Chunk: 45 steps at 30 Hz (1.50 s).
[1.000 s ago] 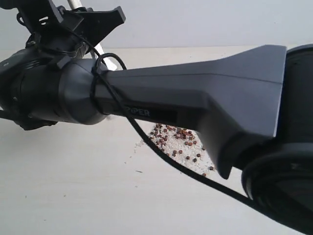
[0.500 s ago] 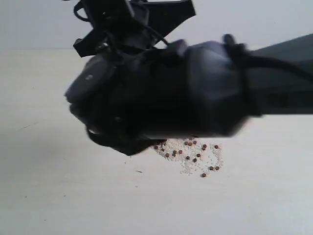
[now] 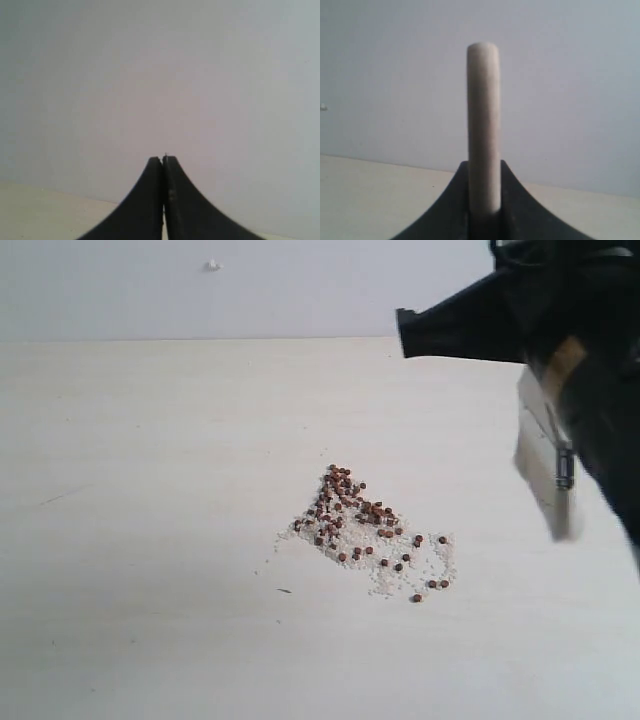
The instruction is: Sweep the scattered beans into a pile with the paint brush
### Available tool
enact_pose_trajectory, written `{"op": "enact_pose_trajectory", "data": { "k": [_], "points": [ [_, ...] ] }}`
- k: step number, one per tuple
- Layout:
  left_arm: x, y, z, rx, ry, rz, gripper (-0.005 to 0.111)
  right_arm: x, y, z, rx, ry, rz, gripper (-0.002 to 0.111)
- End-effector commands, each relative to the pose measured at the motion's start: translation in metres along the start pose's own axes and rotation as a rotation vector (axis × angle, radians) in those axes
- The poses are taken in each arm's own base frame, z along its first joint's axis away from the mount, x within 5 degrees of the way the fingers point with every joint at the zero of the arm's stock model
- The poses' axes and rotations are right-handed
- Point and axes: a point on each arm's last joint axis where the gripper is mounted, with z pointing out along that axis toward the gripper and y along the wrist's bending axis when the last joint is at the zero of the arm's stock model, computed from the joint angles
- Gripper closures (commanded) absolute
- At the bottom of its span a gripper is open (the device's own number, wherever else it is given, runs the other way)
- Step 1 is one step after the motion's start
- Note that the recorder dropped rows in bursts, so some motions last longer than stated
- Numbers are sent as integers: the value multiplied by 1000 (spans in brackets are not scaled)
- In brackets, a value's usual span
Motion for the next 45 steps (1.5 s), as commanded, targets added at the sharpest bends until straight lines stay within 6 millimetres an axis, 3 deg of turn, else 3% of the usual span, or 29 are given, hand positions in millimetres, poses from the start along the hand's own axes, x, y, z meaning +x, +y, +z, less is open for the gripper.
{"op": "enact_pose_trajectory", "data": {
  "k": [1, 4, 6, 19, 25, 31, 36, 40, 45],
  "points": [
    [2, 0, -1, 0, 1, 8, 107, 19, -32, 1, 80, 4, 26, 108],
    [2, 0, -1, 0, 1, 8, 107, 42, -50, 6, 160, 39, 157, 108],
    [2, 0, -1, 0, 1, 8, 107, 54, -58, 10, 180, 75, 133, 108],
    [2, 0, -1, 0, 1, 8, 107, 67, -51, 17, 105, 163, 89, 108],
    [2, 0, -1, 0, 1, 8, 107, 58, -43, 45, -78, 332, 93, 108],
    [2, 0, -1, 0, 1, 8, 107, 51, -69, 67, -33, 482, 166, 108],
    [2, 0, -1, 0, 1, 8, 107, 63, -79, 80, -110, 537, 331, 108],
    [2, 0, -1, 0, 1, 8, 107, 75, -77, 93, -191, 573, 409, 108],
    [2, 0, -1, 0, 1, 8, 107, 87, -80, 112, -110, 657, 278, 108]
  ]
}}
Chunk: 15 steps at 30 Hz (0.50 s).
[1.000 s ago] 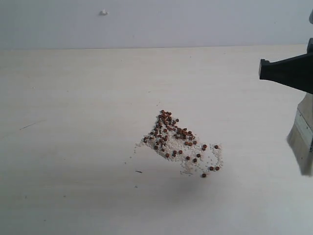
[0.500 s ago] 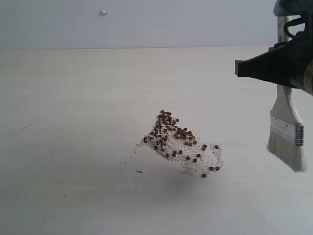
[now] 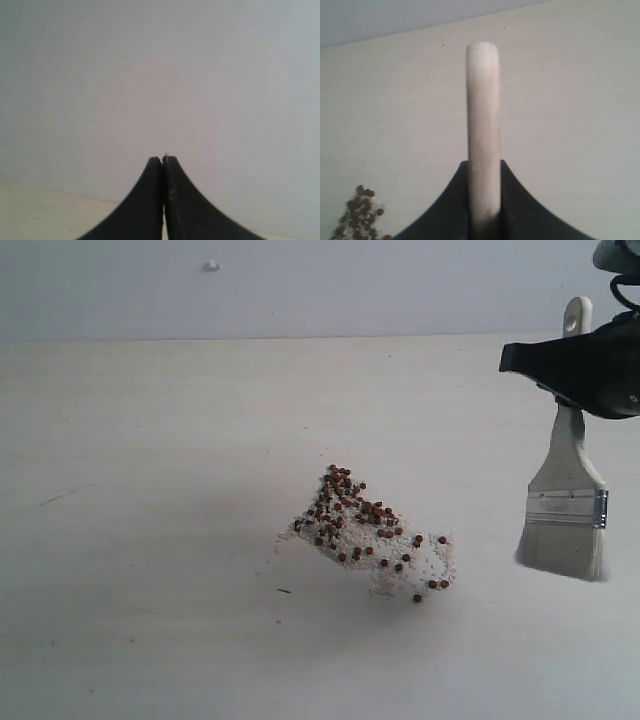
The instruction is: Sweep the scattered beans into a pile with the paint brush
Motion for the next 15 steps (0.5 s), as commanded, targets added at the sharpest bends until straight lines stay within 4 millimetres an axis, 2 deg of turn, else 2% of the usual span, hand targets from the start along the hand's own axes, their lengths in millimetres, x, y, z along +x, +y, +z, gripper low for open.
{"op": "enact_pose_trajectory", "data": {
  "k": [1, 7, 10, 12, 13, 15],
  "points": [
    [2, 0, -1, 0, 1, 8, 107, -7, -9, 15, 125, 58, -123, 108],
    [2, 0, -1, 0, 1, 8, 107, -25, -19, 30, 345, 272, -438, 108],
    [2, 0, -1, 0, 1, 8, 107, -28, -14, 35, 296, 464, -635, 108],
    [2, 0, -1, 0, 1, 8, 107, -25, -8, 38, 207, 566, -696, 108],
    [2, 0, -1, 0, 1, 8, 107, -24, -5, 40, 178, 544, -668, 108],
    [2, 0, -1, 0, 1, 8, 107, -25, 1, 42, 131, 389, -549, 108]
  ]
}}
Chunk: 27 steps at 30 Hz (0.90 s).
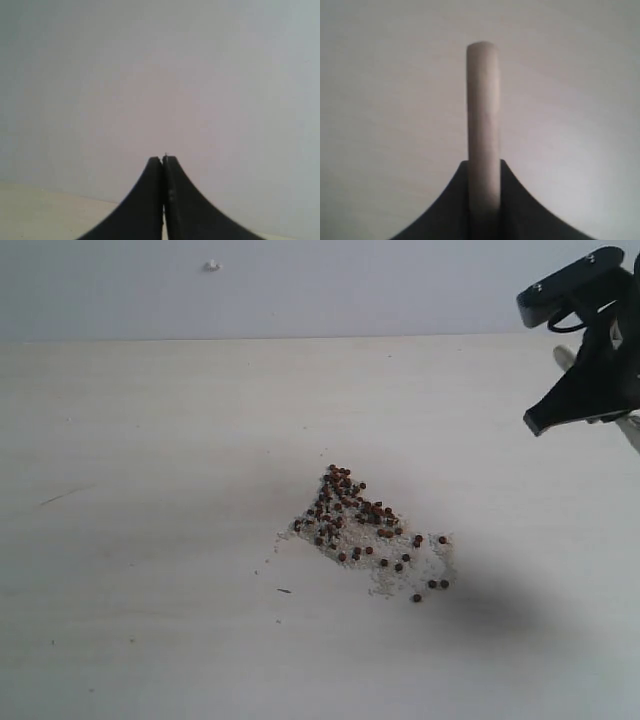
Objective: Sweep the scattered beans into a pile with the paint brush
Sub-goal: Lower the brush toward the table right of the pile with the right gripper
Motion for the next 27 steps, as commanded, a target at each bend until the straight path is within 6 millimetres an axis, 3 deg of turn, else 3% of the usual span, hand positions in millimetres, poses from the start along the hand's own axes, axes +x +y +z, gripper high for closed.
{"op": "enact_pose_trajectory", "data": {
  "k": [1, 5, 10, 14, 18, 27],
  "points": [
    [2, 0, -1, 0, 1, 8, 107, -8, 10, -3, -110, -210, 118, 108],
    [2, 0, -1, 0, 1, 8, 107, -7, 19, -14, -261, -555, 352, 108],
    [2, 0, -1, 0, 1, 8, 107, 10, 34, -16, -429, -797, 512, 108],
    [2, 0, -1, 0, 1, 8, 107, 42, 28, -8, -309, -947, 663, 108],
    [2, 0, -1, 0, 1, 8, 107, 80, 27, 0, -169, -1002, 694, 108],
    [2, 0, -1, 0, 1, 8, 107, 120, 32, -1, -81, -1093, 617, 108]
  ]
}}
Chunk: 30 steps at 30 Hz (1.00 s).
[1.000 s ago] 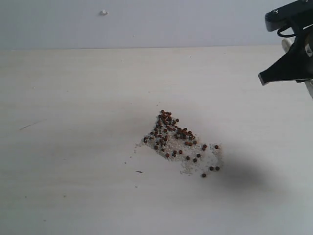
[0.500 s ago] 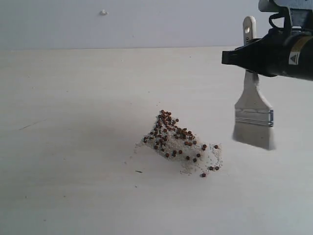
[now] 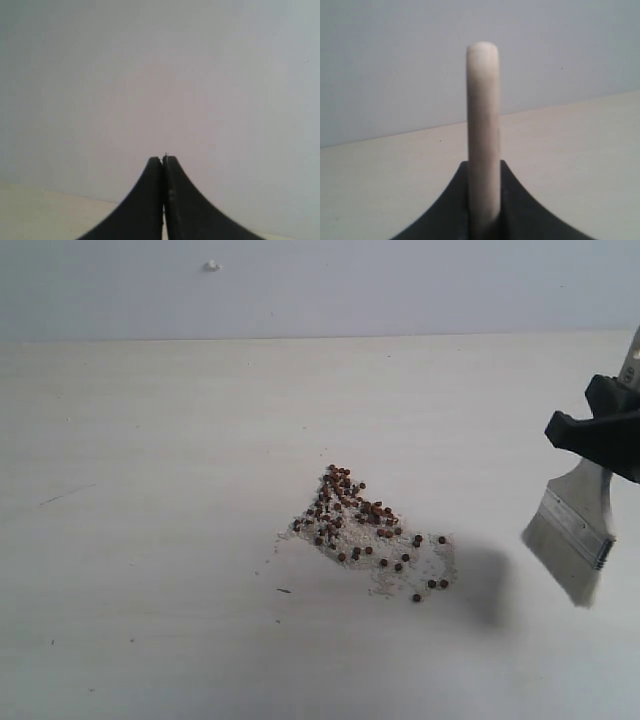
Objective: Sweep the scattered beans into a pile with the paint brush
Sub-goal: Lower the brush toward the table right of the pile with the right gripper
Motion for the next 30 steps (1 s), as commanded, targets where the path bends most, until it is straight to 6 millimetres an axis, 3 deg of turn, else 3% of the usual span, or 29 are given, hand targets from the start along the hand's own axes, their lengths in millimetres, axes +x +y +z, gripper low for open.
{"op": "enact_pose_trajectory", "data": {
  "k": [1, 8, 18, 26, 30],
  "points": [
    [2, 0, -1, 0, 1, 8, 107, -2, -4, -13, -2, -104, -45, 108],
    [2, 1, -1, -3, 3, 8, 107, -5, -5, -13, 6, -128, -116, 108],
    [2, 1, -1, -3, 3, 8, 107, -16, -4, 10, 84, -110, -188, 108],
    [2, 1, -1, -3, 3, 8, 107, -10, -6, 19, 103, -143, -137, 108],
    [2, 1, -1, -3, 3, 8, 107, -2, 4, 28, 41, -113, -168, 108]
  ]
}}
